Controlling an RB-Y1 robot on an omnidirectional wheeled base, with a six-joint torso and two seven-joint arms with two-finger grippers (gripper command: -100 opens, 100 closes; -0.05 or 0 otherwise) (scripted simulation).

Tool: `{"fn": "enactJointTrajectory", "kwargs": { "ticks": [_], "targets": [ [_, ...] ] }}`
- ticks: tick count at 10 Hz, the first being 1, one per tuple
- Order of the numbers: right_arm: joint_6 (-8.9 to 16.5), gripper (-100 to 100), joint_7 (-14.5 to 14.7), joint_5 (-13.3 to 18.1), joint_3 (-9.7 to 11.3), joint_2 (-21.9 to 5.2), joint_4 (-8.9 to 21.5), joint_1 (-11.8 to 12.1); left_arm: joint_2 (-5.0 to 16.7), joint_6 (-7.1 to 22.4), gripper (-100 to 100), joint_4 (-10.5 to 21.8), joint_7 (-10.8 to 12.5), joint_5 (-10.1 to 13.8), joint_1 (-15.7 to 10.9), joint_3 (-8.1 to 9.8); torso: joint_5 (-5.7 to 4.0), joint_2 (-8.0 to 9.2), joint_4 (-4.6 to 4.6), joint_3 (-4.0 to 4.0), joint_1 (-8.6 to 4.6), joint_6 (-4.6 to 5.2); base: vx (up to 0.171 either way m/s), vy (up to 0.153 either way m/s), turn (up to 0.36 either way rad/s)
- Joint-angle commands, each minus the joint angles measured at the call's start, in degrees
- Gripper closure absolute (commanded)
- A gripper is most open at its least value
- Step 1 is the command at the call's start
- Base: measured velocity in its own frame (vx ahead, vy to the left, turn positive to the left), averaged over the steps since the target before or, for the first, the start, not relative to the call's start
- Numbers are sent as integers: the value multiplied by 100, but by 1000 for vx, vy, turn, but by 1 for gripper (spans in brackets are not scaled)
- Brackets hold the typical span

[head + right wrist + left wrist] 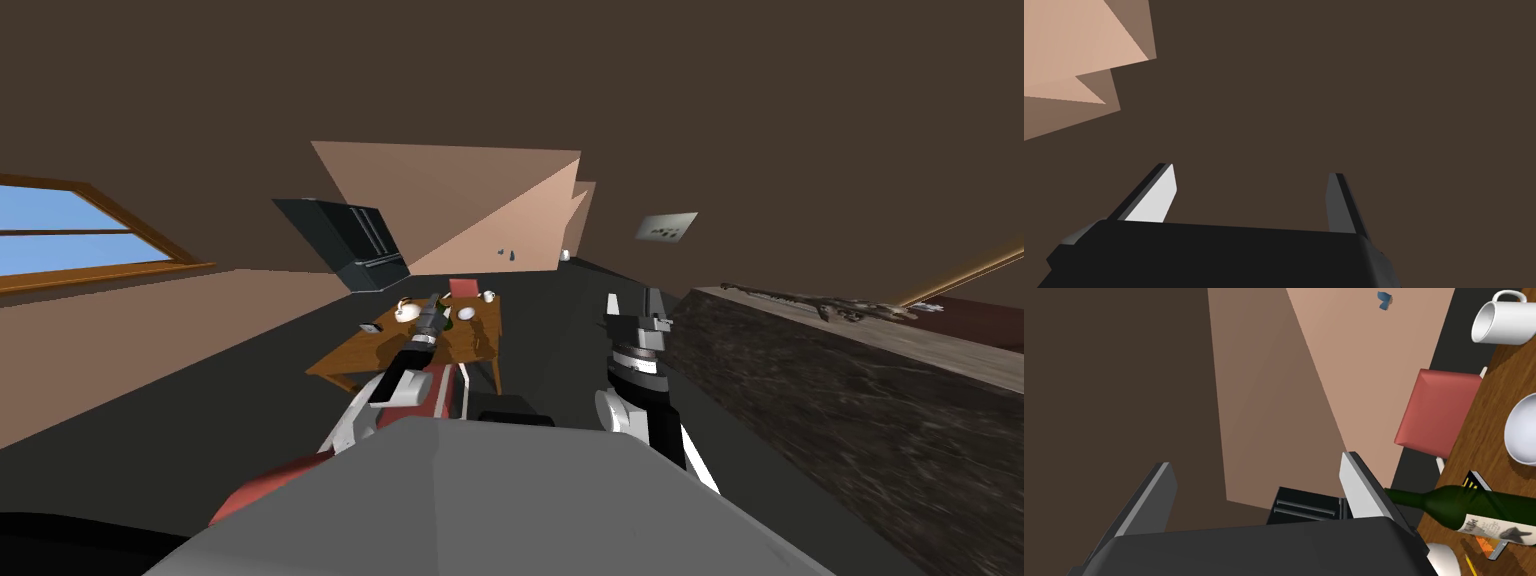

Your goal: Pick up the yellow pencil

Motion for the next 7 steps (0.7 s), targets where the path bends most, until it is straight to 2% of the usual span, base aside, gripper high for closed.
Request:
{"fn": "enactJointTrajectory", "kwargs": {
  "ticks": [1,2,3,4,5,6,7],
  "targets": [
    [0,0,0,0,0,0,0,0,77,286,-100,211,163,11,-116,64,0,0,0,0,0,0,90,-93,-16],
    [0,0,0,0,0,0,0,0,77,340,-100,211,163,11,-116,64,1,0,1,1,3,1,65,-78,-10],
    [0,0,0,0,0,0,0,0,142,598,-100,357,314,26,-191,129,2,9,2,5,8,0,74,-84,-16],
    [0,0,0,0,0,0,0,0,142,629,-100,357,314,26,-191,129,2,7,2,5,8,0,64,-75,-8],
    [0,0,0,0,0,0,0,0,198,867,-100,510,471,41,-265,199,2,12,3,7,10,0,65,-103,-22],
    [0,0,0,0,0,0,0,0,198,932,-100,510,471,41,-265,199,1,12,3,7,2,0,62,-93,-2],
    [0,0,0,0,0,0,0,0,244,1135,-100,668,635,54,-337,272,1,13,3,8,4,0,90,-111,-15]
  ]
}}
